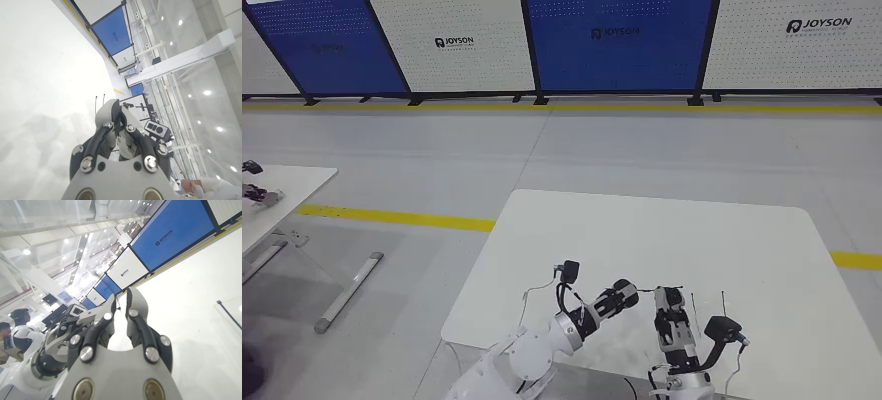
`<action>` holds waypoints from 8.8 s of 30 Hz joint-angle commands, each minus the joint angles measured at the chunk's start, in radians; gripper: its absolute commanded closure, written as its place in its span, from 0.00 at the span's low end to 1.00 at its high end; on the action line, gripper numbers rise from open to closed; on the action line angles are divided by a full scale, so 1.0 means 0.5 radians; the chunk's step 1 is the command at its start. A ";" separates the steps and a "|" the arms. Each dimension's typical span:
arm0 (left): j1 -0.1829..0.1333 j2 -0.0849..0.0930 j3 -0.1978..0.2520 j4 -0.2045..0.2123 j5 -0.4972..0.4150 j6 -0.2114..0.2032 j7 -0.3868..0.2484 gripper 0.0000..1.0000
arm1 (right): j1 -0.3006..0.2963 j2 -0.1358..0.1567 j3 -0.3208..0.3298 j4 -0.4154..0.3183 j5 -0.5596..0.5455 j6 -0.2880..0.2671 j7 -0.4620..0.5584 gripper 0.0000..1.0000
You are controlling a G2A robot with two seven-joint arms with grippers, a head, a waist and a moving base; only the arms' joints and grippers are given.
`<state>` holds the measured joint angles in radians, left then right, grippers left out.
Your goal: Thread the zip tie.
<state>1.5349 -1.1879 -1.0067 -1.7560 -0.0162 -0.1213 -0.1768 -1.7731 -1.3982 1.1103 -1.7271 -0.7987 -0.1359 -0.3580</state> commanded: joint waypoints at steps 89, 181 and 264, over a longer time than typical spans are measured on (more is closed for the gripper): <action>-0.011 -0.049 0.061 0.009 -0.298 -0.141 0.176 1.00 | 0.144 0.099 0.182 -0.152 -0.226 0.064 1.043 0.61; -0.035 -0.089 0.141 0.018 -0.179 -0.082 0.153 1.00 | 0.228 0.161 0.084 -0.121 -0.192 0.079 1.092 1.00; 0.084 -0.114 -0.120 0.006 -0.398 -0.263 0.902 1.00 | -0.149 0.234 0.769 -0.344 1.014 -0.320 0.562 0.00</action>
<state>1.5828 -1.2419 -1.0683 -1.7611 -0.2019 -0.2515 0.2494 -1.8417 -1.2818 1.4712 -1.8949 -0.3189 -0.3003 -0.0673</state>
